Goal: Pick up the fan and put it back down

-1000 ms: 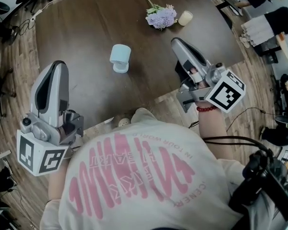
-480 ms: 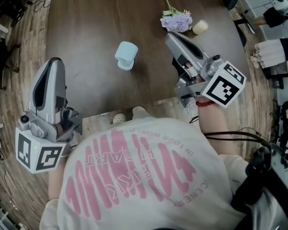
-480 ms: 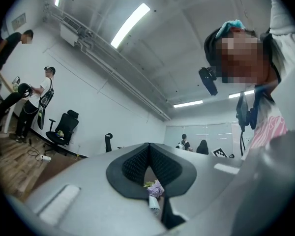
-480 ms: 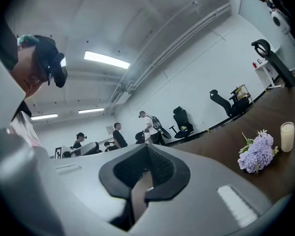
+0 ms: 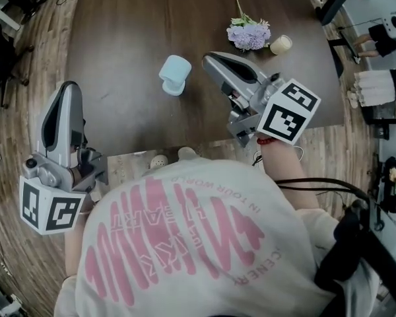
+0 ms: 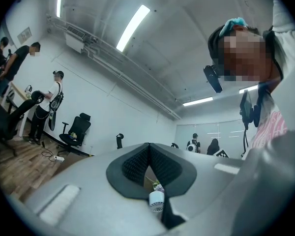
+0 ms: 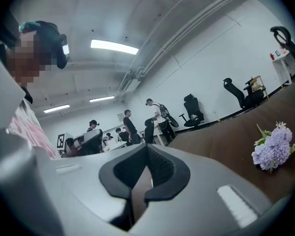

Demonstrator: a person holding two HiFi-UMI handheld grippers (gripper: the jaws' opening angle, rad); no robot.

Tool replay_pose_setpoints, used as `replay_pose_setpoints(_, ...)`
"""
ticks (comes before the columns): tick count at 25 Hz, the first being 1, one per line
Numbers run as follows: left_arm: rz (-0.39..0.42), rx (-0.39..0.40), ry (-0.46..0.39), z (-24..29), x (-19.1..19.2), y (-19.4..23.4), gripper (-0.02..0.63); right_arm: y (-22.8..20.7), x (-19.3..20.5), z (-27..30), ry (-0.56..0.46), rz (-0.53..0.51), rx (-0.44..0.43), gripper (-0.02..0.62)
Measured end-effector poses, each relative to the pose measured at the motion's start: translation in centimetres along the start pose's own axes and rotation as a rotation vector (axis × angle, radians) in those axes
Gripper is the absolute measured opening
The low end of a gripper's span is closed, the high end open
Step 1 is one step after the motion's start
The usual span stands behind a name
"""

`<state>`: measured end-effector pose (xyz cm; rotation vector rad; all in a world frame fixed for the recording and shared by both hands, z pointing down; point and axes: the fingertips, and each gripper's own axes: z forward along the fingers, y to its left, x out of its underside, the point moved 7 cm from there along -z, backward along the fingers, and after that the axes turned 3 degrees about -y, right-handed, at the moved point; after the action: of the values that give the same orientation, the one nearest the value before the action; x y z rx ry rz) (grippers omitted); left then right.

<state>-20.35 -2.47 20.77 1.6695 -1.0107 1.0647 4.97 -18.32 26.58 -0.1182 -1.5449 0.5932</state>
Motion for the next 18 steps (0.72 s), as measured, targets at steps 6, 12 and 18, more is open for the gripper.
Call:
replay_pose_setpoints(6,0.011,-0.041,-0.003,-0.6,0.0,-0.4,0.014,-2.2,3.1,0.0,0.017,-0.014,-0.025,0.006)
replay_pose_setpoints(12,0.013,-0.079,0.01,-0.9,0.4,-0.6,0.014,-4.1,7.5,0.0,0.047,-0.164,-0.016,0.038)
replay_pose_setpoints(18,0.05,-0.119,0.019,-1.0,-0.1,-1.5,0.014,-5.3,12.2,0.9,0.21,-0.269,-0.043,0.133)
